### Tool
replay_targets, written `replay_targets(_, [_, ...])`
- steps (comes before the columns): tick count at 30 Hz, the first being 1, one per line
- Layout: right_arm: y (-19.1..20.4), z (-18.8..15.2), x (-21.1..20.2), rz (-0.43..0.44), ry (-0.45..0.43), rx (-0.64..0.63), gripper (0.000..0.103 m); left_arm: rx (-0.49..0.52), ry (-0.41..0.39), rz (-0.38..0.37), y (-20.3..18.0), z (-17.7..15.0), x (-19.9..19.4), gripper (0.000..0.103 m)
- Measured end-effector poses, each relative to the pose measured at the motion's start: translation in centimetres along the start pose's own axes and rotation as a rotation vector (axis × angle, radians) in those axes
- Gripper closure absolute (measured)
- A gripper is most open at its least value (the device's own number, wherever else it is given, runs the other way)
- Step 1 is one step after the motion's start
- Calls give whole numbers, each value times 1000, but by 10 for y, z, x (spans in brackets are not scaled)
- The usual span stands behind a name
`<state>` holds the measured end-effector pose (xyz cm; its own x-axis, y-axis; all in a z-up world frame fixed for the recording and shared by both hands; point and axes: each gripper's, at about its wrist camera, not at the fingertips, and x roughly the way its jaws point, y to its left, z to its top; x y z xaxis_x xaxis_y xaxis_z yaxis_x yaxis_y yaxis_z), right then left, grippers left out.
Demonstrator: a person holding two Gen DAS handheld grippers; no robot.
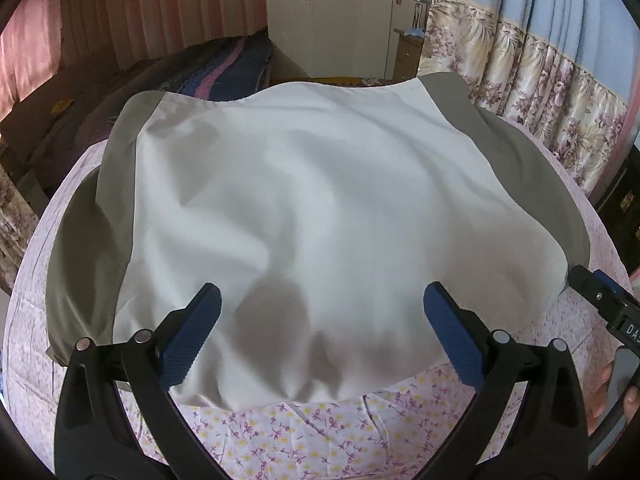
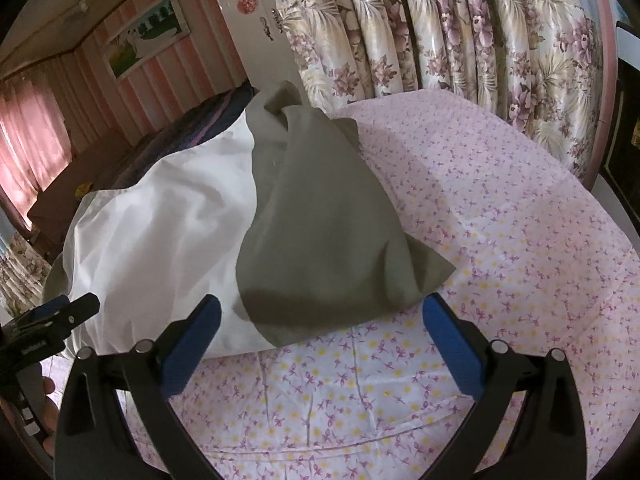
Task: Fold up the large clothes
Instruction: 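Smooth the grey fabric flap with the right gripper while the left hovers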
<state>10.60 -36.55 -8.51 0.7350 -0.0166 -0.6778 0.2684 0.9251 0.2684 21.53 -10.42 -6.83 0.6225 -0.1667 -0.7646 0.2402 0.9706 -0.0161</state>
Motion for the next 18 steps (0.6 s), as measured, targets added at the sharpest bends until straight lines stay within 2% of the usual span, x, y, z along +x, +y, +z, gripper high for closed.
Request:
replay_targets(9, [-7, -3, 9, 10, 24, 24, 2, 18, 19, -16, -12, 1, 13, 3])
replay_targets(12, [-12, -3, 17, 49, 37, 57, 2, 9, 27, -39, -13, 3, 18, 3])
replay_targets(18, [-14, 7, 34, 117, 52, 125, 2, 13, 37, -37, -17, 4, 22, 3])
